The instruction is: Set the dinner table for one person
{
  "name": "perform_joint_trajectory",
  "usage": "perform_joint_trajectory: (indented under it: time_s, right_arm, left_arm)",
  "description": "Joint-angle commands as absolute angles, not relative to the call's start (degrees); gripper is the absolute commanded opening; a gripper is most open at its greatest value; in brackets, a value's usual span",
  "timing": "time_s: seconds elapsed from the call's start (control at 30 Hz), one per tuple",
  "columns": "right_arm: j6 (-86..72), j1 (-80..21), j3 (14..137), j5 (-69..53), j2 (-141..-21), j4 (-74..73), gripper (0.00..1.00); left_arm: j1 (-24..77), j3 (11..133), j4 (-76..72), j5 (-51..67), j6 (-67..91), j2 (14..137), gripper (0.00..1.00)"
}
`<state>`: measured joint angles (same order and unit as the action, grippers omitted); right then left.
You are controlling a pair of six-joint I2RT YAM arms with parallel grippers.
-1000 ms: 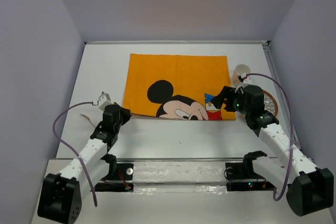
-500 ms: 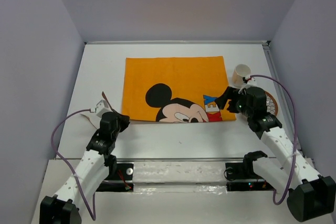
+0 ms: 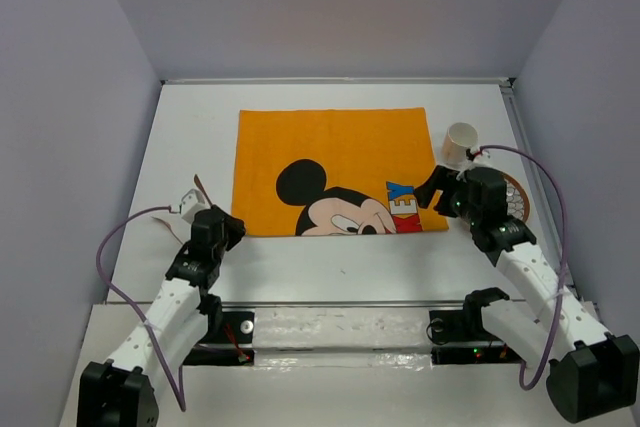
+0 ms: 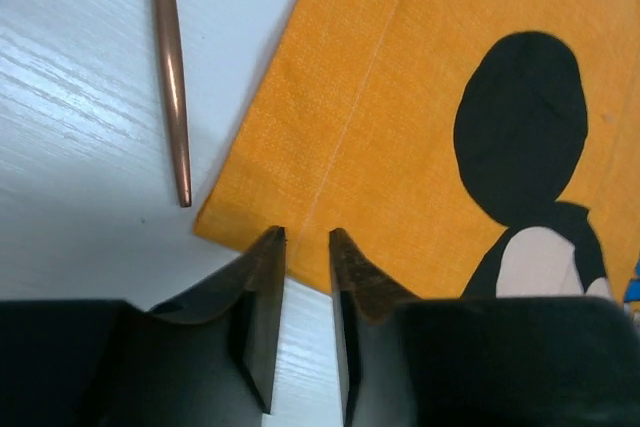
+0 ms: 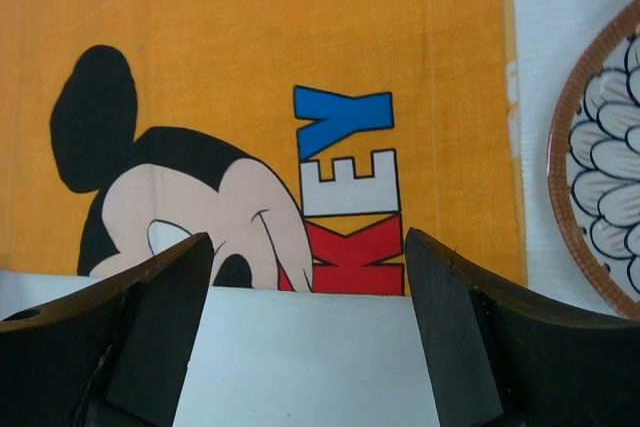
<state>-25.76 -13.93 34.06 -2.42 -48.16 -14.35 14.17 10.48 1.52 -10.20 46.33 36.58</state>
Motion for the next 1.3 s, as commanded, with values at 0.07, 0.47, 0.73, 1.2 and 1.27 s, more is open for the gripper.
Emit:
perform_joint_trajectory:
  time_s: [0.07, 0.47, 0.73, 1.2, 1.27]
  right_arm:
    - [-33.90, -14.24, 28.66, 5.10, -47.72, -14.15, 0.73]
    - [-45.43, -14.24, 24.34, 4.93, -54.13, -13.89, 0.38]
    - [-50.53, -14.24, 20.05, 6.58, -52.48, -13.18, 0.41]
    - [-58.27, -14.24, 19.69, 11.43, -59.05, -10.38, 0.46]
    - [-59.67, -14.24, 19.34, 10.47, -60.46, -9.85, 0.37]
  left_arm:
    - [12.57, 16.51, -5.35, -12.56, 42.19, 38.58, 0.52]
    - [14.05, 28.02, -9.14, -1.06, 35.34, 38.85, 0.56]
    - [16.26, 38.58, -5.19, 6.32, 27.34, 37.09, 0.57]
    - [20.48, 39.02, -3.96, 6.24, 19.08, 33.66, 0.62]
    - [20.83, 39.11, -3.34, 5.71, 18.55, 33.23, 0.62]
